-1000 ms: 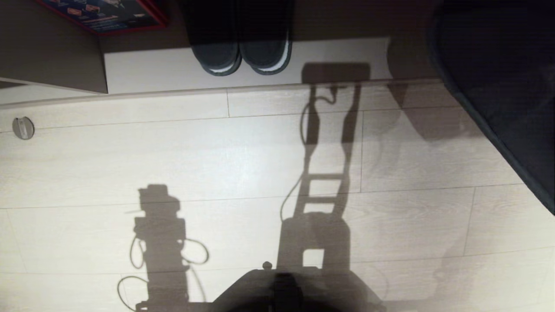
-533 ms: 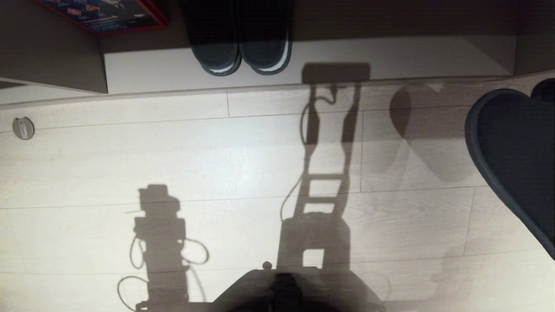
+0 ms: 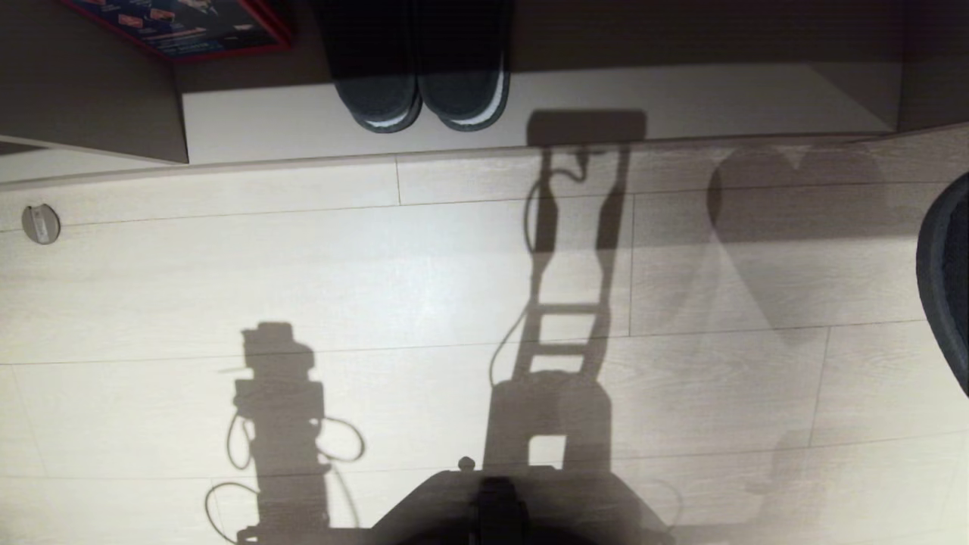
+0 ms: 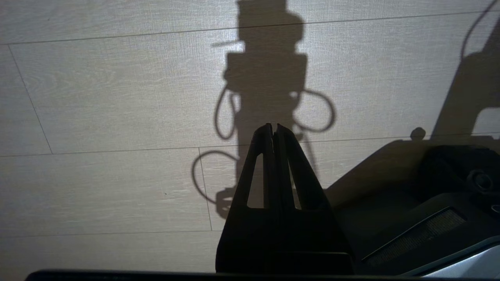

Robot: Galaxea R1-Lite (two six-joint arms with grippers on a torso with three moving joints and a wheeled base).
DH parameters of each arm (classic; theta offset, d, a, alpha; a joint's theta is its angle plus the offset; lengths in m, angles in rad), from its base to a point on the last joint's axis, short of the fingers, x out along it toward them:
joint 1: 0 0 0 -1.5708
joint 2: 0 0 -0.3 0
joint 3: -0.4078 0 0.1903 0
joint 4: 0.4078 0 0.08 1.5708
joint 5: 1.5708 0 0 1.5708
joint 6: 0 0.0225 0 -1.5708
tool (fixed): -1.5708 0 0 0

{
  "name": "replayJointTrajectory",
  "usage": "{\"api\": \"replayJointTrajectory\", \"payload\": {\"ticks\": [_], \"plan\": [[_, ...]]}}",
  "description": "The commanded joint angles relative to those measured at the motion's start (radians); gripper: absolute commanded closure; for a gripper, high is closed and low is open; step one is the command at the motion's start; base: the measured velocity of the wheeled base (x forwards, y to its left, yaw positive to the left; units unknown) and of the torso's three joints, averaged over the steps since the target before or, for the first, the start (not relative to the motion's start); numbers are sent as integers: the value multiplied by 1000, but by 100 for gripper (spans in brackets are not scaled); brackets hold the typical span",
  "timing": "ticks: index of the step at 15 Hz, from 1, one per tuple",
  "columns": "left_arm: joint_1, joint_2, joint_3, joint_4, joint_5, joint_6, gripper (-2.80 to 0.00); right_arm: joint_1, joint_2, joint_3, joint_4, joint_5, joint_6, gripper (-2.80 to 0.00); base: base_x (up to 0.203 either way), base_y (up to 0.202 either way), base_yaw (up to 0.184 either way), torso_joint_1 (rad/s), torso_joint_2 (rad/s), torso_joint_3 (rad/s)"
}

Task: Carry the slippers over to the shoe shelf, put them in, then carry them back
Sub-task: Place the slippers on the floor

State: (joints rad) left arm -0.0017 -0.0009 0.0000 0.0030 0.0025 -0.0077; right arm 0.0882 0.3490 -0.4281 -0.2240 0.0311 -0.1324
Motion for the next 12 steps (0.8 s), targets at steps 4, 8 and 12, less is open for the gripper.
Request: {"api": "replayJointTrajectory", "payload": {"ticks": [4,8,12], "plan": [[0,1,0,2,1,0,0,-62,-219,115,57,54,18,0,0,0,0,0,0,0],[0,1,0,2,1,2,0,-82,-337,275,123,107,25,0,0,0,0,0,0,0],[0,1,0,2,1,2,0,-82,-351,427,189,1,22,0,0,0,0,0,0,0]]}}
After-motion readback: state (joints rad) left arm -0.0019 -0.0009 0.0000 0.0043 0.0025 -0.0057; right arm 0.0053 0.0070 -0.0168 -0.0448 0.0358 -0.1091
